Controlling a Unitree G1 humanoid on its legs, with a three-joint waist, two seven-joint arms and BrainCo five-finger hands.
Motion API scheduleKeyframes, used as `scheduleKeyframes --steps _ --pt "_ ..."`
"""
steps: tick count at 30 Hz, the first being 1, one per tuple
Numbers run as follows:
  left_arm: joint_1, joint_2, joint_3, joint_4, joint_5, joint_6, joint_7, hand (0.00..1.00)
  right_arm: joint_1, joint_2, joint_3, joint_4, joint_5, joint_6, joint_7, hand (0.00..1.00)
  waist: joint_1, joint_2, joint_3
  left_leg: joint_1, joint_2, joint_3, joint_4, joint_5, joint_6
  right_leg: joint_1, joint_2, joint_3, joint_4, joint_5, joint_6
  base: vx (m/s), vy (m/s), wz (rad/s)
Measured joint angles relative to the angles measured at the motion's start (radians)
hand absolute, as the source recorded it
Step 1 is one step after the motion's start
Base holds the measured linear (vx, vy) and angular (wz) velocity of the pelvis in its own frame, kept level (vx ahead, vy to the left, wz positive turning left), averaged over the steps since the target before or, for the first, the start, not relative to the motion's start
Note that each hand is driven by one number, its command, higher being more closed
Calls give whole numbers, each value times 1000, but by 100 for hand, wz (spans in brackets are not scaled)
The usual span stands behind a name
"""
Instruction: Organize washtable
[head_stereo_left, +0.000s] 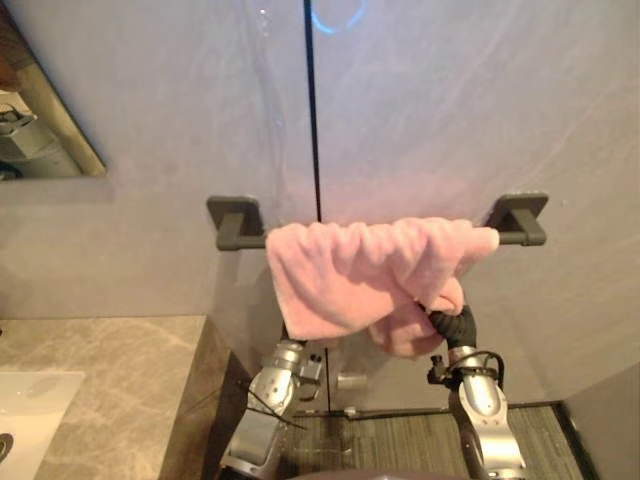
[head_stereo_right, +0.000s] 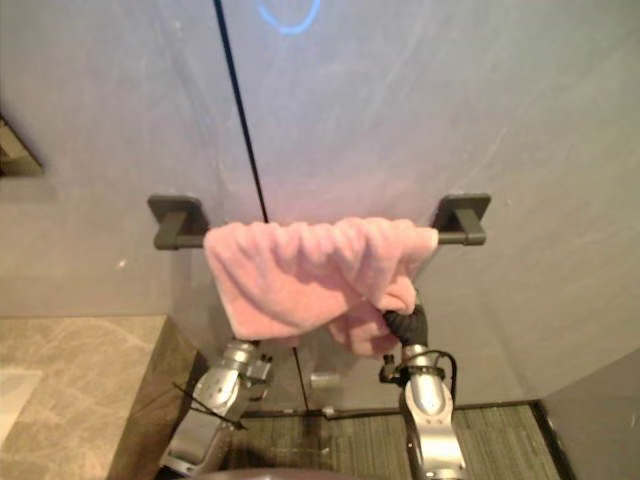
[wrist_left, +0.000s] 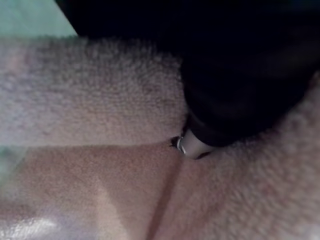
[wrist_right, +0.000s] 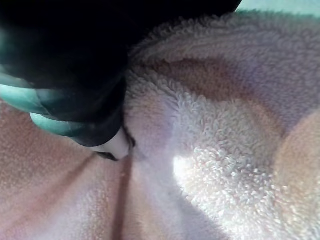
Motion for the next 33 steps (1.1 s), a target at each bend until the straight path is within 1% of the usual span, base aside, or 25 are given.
scheduleKeyframes --steps 3,8,14,15,16,17,22,24,26,28,33 --pt "0 1 0 33 0 1 -9 100 -10 -1 -1 52 0 1 0 100 0 1 0 0 0 2 0 0 0 -1 -1 2 -1 0 0 0 0 0" --pt "2 0 0 101 -3 9 -9 100 -16 -1 -8 85 0 4 0 100 0 1 0 -1 0 2 0 0 0 -1 -1 2 -3 0 0 0 0 0" --pt "4 3 1 191 -50 20 -9 100 -53 4 -8 159 -2 -6 1 100 0 2 0 1 0 -3 0 1 0 4 -1 -3 -6 1 -1 0 0 0" --pt "4 3 1 198 -51 21 -9 100 -58 5 -8 167 -2 -6 2 0 0 2 0 1 0 -3 0 1 0 4 -1 -3 -6 1 -1 0 0 0" --pt "4 3 2 213 -51 21 -9 100 -68 7 -8 182 -3 -8 2 0 0 1 0 2 0 -3 0 1 0 4 -1 -3 -7 1 -1 -31 -23 1" --pt "4 4 5 225 -51 21 -9 0 -71 7 -9 191 -3 -7 1 0 1 1 0 2 0 -3 0 1 0 5 -1 -4 -8 1 -1 0 0 0" --pt "7 18 31 259 -52 23 -5 0 -73 16 -29 229 -10 -6 -8 0 1 -3 0 2 -1 -7 -1 1 0 6 -1 -15 -9 1 -1 0 0 0" --pt "6 19 44 271 -52 24 -3 0 -73 21 -33 235 -10 -6 -24 0 0 -6 1 1 -1 -8 -1 1 0 7 -1 -17 -10 2 -2 0 0 0" --pt "7 21 46 272 -52 25 13 0 -67 30 -51 242 -8 -6 -32 0 1 -14 1 1 -1 -12 -1 2 0 10 -1 -21 -12 2 -2 -5 -14 6" --pt "7 22 49 272 -52 24 15 0 -64 37 -60 256 -3 -7 -39 0 1 -18 -1 2 -1 -15 -1 2 0 13 -1 -24 -14 2 -2 -5 -17 5" --pt "25 18 81 271 -90 24 20 0 -19 45 -86 261 3 10 -44 0 1 -17 1 7 -1 -15 -2 2 0 26 -1 -25 -29 11 -3 0 0 0"
